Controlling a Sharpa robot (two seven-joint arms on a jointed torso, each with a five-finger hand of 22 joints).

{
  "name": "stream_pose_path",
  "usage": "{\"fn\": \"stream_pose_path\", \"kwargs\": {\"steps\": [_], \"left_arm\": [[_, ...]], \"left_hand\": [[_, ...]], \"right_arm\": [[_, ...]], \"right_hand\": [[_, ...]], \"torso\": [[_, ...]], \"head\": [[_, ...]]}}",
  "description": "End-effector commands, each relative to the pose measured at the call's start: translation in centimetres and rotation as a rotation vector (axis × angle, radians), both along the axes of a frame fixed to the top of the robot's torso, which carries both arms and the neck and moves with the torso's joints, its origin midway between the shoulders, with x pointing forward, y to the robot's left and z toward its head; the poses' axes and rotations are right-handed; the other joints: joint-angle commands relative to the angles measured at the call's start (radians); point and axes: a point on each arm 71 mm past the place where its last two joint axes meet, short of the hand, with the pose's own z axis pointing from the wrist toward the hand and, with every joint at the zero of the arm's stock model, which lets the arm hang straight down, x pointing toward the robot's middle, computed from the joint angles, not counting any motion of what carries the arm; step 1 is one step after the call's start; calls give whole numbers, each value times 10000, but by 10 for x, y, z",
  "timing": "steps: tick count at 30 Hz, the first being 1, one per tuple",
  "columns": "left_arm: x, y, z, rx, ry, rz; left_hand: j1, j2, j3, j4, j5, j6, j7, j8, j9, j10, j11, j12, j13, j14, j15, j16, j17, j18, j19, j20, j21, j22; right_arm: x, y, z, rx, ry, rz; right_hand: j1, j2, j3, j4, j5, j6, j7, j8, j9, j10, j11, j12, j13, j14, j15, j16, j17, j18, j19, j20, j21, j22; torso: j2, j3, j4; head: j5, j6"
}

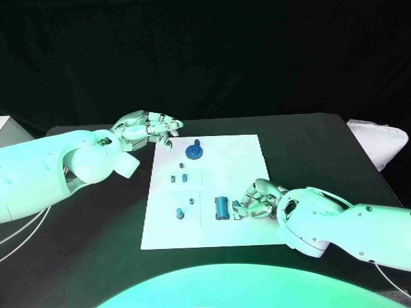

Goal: Assemble the parts on the task board

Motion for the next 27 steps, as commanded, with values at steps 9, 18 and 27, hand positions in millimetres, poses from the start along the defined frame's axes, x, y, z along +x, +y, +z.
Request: {"fn": "stream_pose_path", "kwargs": {"steps": [9, 18, 27], "left_arm": [[0, -2, 1, -82, -12, -151], [0, -2, 0, -68, -6, -133], [0, -1, 0, -53, -4, -103]], "left_hand": [[-65, 24, 23, 61, 2, -37, -5, 37, -11, -70, 2, 69, -14, -46, 1, 57, 13, 132, 8, 27, -7, 15], [-55, 30, 19, 76, 6, -39, -8, 42, -13, -77, -2, 73, -16, -55, 1, 58, 15, 132, 3, 28, -11, 15], [-55, 30, 19, 76, 6, -39, -8, 42, -13, -77, -2, 73, -16, -55, 1, 58, 15, 132, 3, 28, -11, 15]], "right_arm": [[-2, 4, 0, 80, -14, 303], [-3, 0, 1, 122, -78, 268], [-4, -12, 3, 226, -213, 372]], "right_hand": [[-579, -52, -417, 11, 314, 50, 13, 39, -24, 229, 9, 42, 1379, 1045, -61, 68, 2487, -83, 438, -97, 34, 1732], [-831, -39, -659, 37, 189, 46, 20, 36, -34, 225, 18, 23, 1380, 1043, -54, 64, 2481, -81, 435, -92, 15, 1736], [-700, -101, -826, -70, -3, 14, 13, 28, -42, 203, 12, -33, 1361, 1042, -56, 61, 2478, -72, 423, -94, -37, 1728]], "torso": [[-3, -3, -1], [-5, 1, -3], [-7, 6, -2]], "head": [[-8, 0], [7, 0], [16, 0]]}}
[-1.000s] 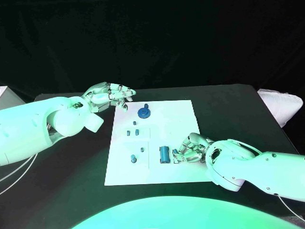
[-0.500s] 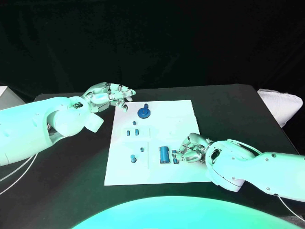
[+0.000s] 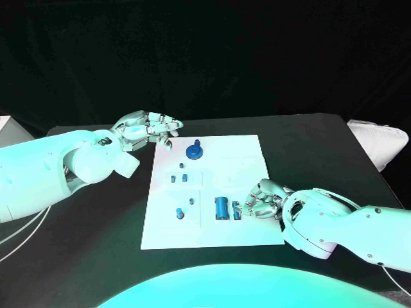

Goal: Assemble the parts on the task board

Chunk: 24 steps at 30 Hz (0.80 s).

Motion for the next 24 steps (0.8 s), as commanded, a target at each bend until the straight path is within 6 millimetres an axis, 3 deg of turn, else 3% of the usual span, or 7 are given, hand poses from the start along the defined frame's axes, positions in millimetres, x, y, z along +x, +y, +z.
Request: {"fn": "stream_pose_path", "kwargs": {"steps": [1, 5, 13, 16, 20, 22, 24], "left_arm": [[0, -2, 1, -79, -23, -123], [0, -2, 1, -94, -52, -110], [4, 1, 1, -257, -367, 392], [7, 4, 1, -404, -538, 780], [11, 9, -4, -691, -800, 1496], [14, 12, -5, -876, -949, 1853], [17, 14, -7, -1104, -1096, 2189]], "left_hand": [[-56, 31, -10, 48, 6, -39, -8, 42, -14, -77, -1, 32, -17, -55, 1, 58, 17, 133, 4, 28, -11, 16], [-41, 31, -11, 53, 7, -43, -10, 45, -15, -81, -3, 35, -18, -61, 0, 59, 18, 133, 0, 29, -13, 16], [76, 11, -12, 86, 24, -48, 1, 81, -20, -192, 20, -30, -84, -315, 29, -138, -57, 126, -149, 51, -157, -45], [221, -8, 7, 135, 34, -71, 27, 123, -34, -295, 61, -187, -231, -560, 77, -408, -192, 124, -299, 97, -379, -157], [546, -42, 184, 190, 30, -25, 40, 265, -68, -297, 139, -856, -815, -1135, 197, -1473, -807, 129, -662, 242, -1196, -630], [602, -54, 253, 216, 19, 58, -2, 329, -82, -152, 129, -1092, -1029, -1184, 202, -1874, -1037, 127, -699, 270, -1464, -799], [776, -131, 634, 264, 1, 222, -107, 283, -176, 478, 160, -2166, -1756, -1381, 342, -3639, -1910, 113, -1146, 462, -2469, -1398]], "right_arm": [[-2, 0, 2, 228, -200, 461], [0, -7, 6, 729, -620, 390], [16, -23, 19, 3095, -1643, -49], [33, -31, 25, 4231, -1785, -434], [67, -47, 37, 5591, -2185, -1086], [85, -54, 44, 6173, -2423, -1483], [103, -60, 50, 6704, -2686, -1823]], "right_hand": [[243, -7, -89, -82, -281, 3, 12, 30, -14, 198, 10, -48, 1359, 1039, -60, 17, 2472, -65, 412, -96, -76, 1720], [702, -8, -140, -241, -556, -102, 38, -17, -41, 134, 27, -199, 1293, 1028, -49, -12, 2428, -39, 373, -92, -238, 1678], [1579, 64, -66, -521, -412, -669, 285, -286, -131, -359, 228, -1151, 818, 873, 112, -394, 1875, 178, 19, 29, -1550, 1231], [2130, 192, 167, -741, -376, -1012, 458, -453, -181, -1216, 378, -2788, -66, 570, 239, -1087, 986, 503, -599, 146, -3623, 459], [2733, 230, 915, -1123, -1280, -1569, 804, -641, -194, -3578, 674, -7425, -3160, -928, 501, -4470, -2369, 1289, -2416, 433, -9563, -2282], [2895, 213, 1165, -1269, -1554, -1748, 890, -728, -236, -3870, 764, -7946, -3772, -1670, 580, -6368, -3921, 1278, -2546, 493, -10120, -2808], [2892, 128, 1391, -1364, -1820, -1816, 1006, -810, -338, -3996, 857, -8919, -5005, -2333, 747, -8296, -5061, 1293, -2824, 622, -10894, -3564]], "torso": [[2, 6, -3], [-11, 0, -14], [-93, -25, -30], [-207, -62, -52], [-383, -121, -65], [-438, -144, -71], [-502, -156, -77]], "head": [[-1, 0], [-22, 0], [-81, 0], [-93, 0], [-144, 0], [-174, 0], [-185, 0]]}}
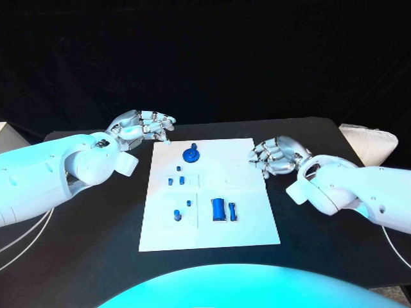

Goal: Assemble the parts on the task board

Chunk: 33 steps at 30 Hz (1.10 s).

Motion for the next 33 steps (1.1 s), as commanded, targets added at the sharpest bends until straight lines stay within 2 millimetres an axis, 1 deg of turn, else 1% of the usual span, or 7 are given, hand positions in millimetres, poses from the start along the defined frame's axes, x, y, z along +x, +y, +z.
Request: {"fn": "stream_pose_path", "kwargs": {"steps": [1, 14, 15, 16, 23, 24, 33], "left_arm": [[8, 7, 3, -884, -755, 1207], [31, 18, -11, -1482, -1048, 3078], [29, 15, -14, -997, -721, 2329], [29, 15, -14, -995, -722, 2333], [24, 6, -13, -893, -779, 2629], [22, 4, -13, -867, -794, 2704], [-2, -25, -9, -453, -1000, 3777]], "left_hand": [[101, -87, 340, 70, -8, 190, -28, -145, -132, 809, 42, -1254, -786, 167, 98, -1837, -837, 119, -202, 188, -1015, -645], [-26, -54, 229, -83, -3, 172, -187, -1164, -777, 1403, 419, -4886, -1011, -350, 771, -6252, -1882, 104, -799, 989, -4493, -3098], [-4083, 2046, -4386, -1574, -1898, -8137, -1743, -3547, -3428, -1537, -1303, -6330, -1641, -8635, -819, -8977, -4394, -1691, -8511, -1846, -6391, -5767], [-4171, 2046, -4386, -1574, -1898, -8137, -1743, -3547, -3428, -8552, -1303, -6330, -1641, -8635, -819, -8977, -4394, -1691, -8511, -1846, -6391, -5767], [-6502, 2046, -4386, -1574, -1898, -8137, -1743, -3547, -3428, -8552, -1303, -6330, -1641, -8635, -819, -8977, -4394, -1691, -8511, -1846, -6391, -5767], [-13680, 2046, -4386, -1574, -1898, -8137, -1743, -3547, -3428, -8552, -1303, -6330, -1641, -8635, -819, -8977, -4394, -1691, -8511, -1846, -6391, -5767], [-13680, 2046, -4386, -1574, -1898, -8137, -1743, -3547, -3428, -8552, -1303, -6330, -1641, -8635, -819, -8977, -4394, -1691, -8511, -1846, -6391, -5767]], "right_arm": [[25, -5, 12, 2715, -421, -394], [86, -17, 22, 3889, -1407, -1211], [84, -19, 19, 2906, -1255, -1532], [84, -19, 19, 2916, -1257, -1536], [73, -4, 20, 3590, -1369, -1814], [70, 0, 20, 3755, -1392, -1889], [34, 38, 31, 5471, -1486, -2862]], "right_hand": [[58, -17, 201, -97, -213, -40, 86, -79, -96, -141, 68, -815, -1074, -426, 101, -1428, -748, 88, -208, 115, -687, -680], [-304, 90, 560, -446, -1135, 111, 497, -1259, -795, 233, 812, -4152, -7124, -2179, 1168, -6701, -3833, 120, -2304, 1274, -2340, -5637], [-4164, 2214, -4922, -1530, -2581, -8739, -1478, -3595, -4291, -3039, -649, -5139, -8941, -5313, 85, -8533, -8706, -1716, -12039, -944, -2951, -10067], [-4254, 2214, -4922, -1530, -2581, -8739, -1478, -3595, -4291, -3113, -649, -5139, -8941, -5391, 85, -8533, -8706, -1716, -12039, -944, -2951, -10067], [-13374, 2214, -4922, -1530, -2581, -8739, -1478, -3595, -4291, -10749, -649, -5139, -8941, -12698, 85, -8533, -8706, -1716, -12039, -944, -2951, -10067], [-13374, 2214, -4922, -1530, -2581, -8739, -1478, -3595, -4291, -10749, -649, -5139, -8941, -12698, 85, -8533, -8706, -1716, -12039, -944, -2951, -10067], [-13374, 2214, -4922, -1530, -2581, -8739, -1478, -3595, -4291, -10749, -649, -5139, -8941, -12698, 85, -8533, -8706, -1716, -12039, -944, -2951, -10067]], "torso": [[-199, -53, -22], [-324, 18, 53], [-319, -8, 45], [-319, -8, 45], [-299, -9, 61], [-293, -10, 65], [-222, -15, 119]], "head": [[-27, 0], [177, 436], [142, 267], [142, 273], [155, 625], [158, 715], [202, 1955]]}}
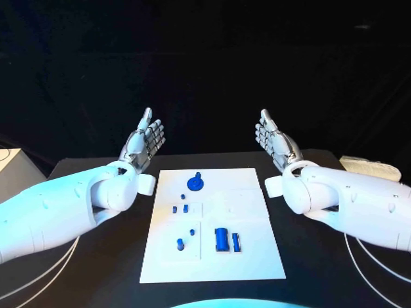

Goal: Assemble the parts on the task board

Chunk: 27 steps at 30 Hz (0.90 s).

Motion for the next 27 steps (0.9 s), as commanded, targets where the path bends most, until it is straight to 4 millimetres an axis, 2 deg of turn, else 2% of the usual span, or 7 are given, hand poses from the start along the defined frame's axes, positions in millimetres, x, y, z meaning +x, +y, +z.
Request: {"fn": "stream_pose_path", "kwargs": {"steps": [1, 5, 9, 15, 27], "left_arm": [[-9, -5, 4, 671, -304, 1482], [-21, -16, 8, 862, -342, 1943], [-32, -24, 11, 1020, -370, 2304], [-38, -29, 13, 1118, -386, 2520], [-38, -29, 13, 1121, -386, 2526]], "left_hand": [[-2489, 124, -287, -79, -129, -505, -96, -167, -159, -677, -106, -114, -41, -505, -93, -185, -149, -205, -482, -164, -121, -155], [-2489, 124, -287, -79, -129, -505, -96, -167, -159, -677, -106, -114, -41, -505, -93, -185, -149, -205, -482, -164, -121, -155], [-2489, 124, -287, -79, -129, -505, -96, -167, -159, -677, -106, -114, -41, -505, -93, -185, -149, -205, -482, -164, -121, -155], [-2489, 124, -287, -79, -129, -505, -96, -167, -159, -677, -106, -114, -41, -505, -93, -185, -149, -205, -482, -164, -121, -155], [-2489, 124, -287, -79, -129, -505, -96, -167, -159, -677, -106, -114, -41, -505, -93, -185, -149, -205, -482, -164, -121, -155]], "right_arm": [[-10, 1, 5, 499, -238, -1277], [-17, 7, 8, 760, -196, -1437], [-18, 8, 9, 810, -187, -1468], [-18, 8, 9, 810, -187, -1468], [-18, 8, 9, 810, -187, -1468]], "right_hand": [[-2133, 126, -328, -70, -131, -537, -123, -180, -212, -1056, -87, -105, -106, -898, -68, -137, -291, -292, -592, -129, -86, -262], [-2133, 126, -328, -70, -131, -537, -123, -180, -212, -1056, -87, -105, -106, -898, -68, -137, -291, -292, -592, -129, -86, -262], [-2133, 126, -328, -70, -131, -537, -123, -180, -212, -1056, -87, -105, -106, -898, -68, -137, -291, -292, -592, -129, -86, -262], [-2133, 126, -328, -70, -131, -537, -123, -180, -212, -1056, -87, -105, -106, -898, -68, -137, -291, -292, -592, -129, -86, -262], [-2133, 126, -328, -70, -131, -537, -123, -180, -212, -1056, -87, -105, -106, -898, -68, -137, -291, -292, -592, -129, -86, -262]], "torso": [[50, -2, 35], [71, -4, 51], [83, -5, 60], [85, -5, 61], [85, -5, 61]], "head": [[22, 640], [35, 996], [42, 1208], [43, 1236], [43, 1236]]}}
